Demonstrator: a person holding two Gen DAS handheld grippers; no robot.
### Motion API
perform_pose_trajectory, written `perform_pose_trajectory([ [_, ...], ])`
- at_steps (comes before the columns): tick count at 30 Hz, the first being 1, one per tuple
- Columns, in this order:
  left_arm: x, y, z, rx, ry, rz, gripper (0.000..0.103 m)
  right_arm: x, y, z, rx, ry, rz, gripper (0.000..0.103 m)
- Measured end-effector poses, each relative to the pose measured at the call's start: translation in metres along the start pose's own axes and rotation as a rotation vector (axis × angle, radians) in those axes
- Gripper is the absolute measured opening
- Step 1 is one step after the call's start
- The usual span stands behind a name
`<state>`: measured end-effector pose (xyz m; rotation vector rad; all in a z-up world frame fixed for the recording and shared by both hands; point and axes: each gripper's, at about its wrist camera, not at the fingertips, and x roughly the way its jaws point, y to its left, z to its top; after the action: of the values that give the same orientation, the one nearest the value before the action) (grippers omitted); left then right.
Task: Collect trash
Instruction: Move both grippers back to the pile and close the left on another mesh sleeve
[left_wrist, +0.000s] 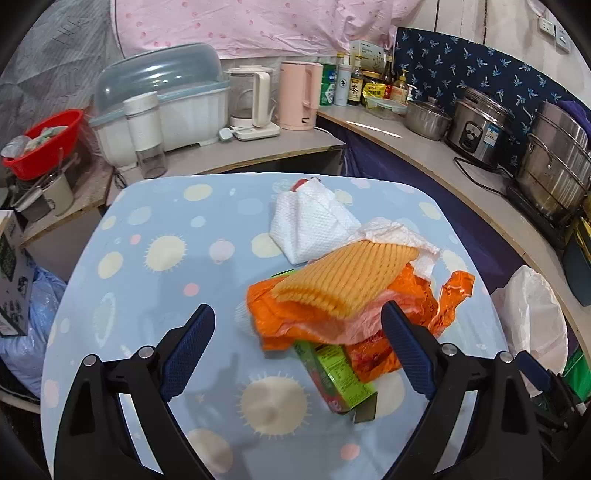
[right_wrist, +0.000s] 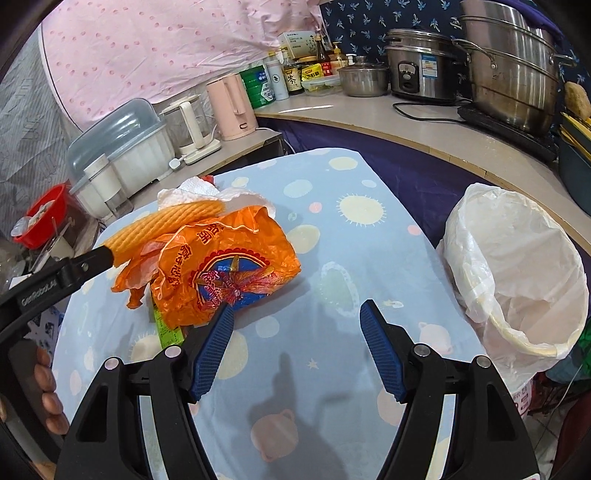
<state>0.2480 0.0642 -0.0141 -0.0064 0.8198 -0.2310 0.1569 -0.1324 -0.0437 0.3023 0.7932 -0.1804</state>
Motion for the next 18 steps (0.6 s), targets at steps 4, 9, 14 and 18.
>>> perform_pose_trajectory([
  [4,0.013,-0.003,0.008,0.019,0.013,-0.054,0.083,0.003,-0.001,0.001,0.008,0.006,-0.001,0.068],
  [9,0.024,-0.007,0.01,0.035,0.07,-0.121,0.041,0.007,-0.001,0.002,0.013,0.012,-0.005,0.068],
  [14,0.014,-0.008,0.004,0.032,0.061,-0.162,0.006,0.009,0.002,0.001,0.013,0.019,-0.007,0.068],
  [18,0.0,-0.008,0.003,0.032,0.038,-0.171,0.0,0.008,0.007,-0.001,0.006,0.023,0.0,0.068],
])
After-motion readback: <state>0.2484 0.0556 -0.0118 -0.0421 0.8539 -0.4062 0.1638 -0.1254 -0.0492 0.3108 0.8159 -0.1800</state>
